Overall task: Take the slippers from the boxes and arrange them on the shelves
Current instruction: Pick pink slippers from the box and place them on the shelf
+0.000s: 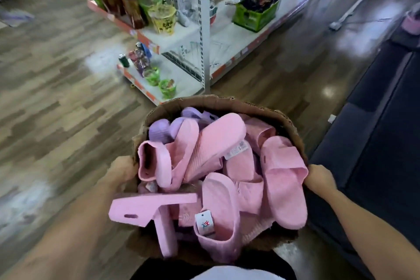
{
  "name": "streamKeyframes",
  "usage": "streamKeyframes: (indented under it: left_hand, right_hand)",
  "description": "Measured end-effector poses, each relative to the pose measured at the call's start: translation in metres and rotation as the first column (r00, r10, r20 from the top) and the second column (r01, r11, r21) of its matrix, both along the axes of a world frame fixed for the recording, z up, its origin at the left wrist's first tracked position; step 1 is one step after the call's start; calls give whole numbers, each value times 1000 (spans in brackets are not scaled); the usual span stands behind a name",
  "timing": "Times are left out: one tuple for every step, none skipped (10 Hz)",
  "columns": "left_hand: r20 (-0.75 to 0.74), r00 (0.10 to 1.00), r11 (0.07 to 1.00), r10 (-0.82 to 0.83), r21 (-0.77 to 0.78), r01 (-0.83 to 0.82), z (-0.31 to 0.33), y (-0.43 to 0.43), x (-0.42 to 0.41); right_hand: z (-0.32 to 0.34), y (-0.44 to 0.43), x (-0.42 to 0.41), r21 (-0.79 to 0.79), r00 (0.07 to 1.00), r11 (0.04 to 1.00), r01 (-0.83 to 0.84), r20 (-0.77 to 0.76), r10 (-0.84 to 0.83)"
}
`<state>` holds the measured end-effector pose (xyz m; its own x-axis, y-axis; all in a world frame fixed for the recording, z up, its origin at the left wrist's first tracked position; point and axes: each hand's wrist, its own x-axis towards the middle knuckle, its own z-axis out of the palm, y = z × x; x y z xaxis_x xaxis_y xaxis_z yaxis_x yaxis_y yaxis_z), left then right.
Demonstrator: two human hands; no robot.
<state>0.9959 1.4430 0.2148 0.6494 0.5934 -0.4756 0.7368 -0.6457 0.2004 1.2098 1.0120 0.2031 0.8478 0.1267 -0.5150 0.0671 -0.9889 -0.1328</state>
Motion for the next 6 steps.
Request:
streamKeyframes:
  left_hand:
    - [13,999,999,34,-23,-34,-2,20,83]
    - [-13,999,998,35,-43,-36,7,15,149]
    - [-64,996,991,65,-115,-72,-9,12,195]
    - [-100,994,985,-53,-169,36,-62,36,254]
    - [-60,976,955,-211,-226,192,-87,29,315]
    - [-82,918,913,-387,-171,370,-123,21,372]
  right_hand:
    - [-13,14,49,26,999,999,35,-10,-34]
    - [-24,6,70,46,984,983,178,-23,-177]
    - [-47,-4,68,28,949,949,315,-41,-314]
    - [-64,-5,73,116,834,825,552,-77,-547]
    - [-78,-6,90,27,806,807,589,-77,-586]
    - [-107,-14,89,-15,768,774,633,-110,-631]
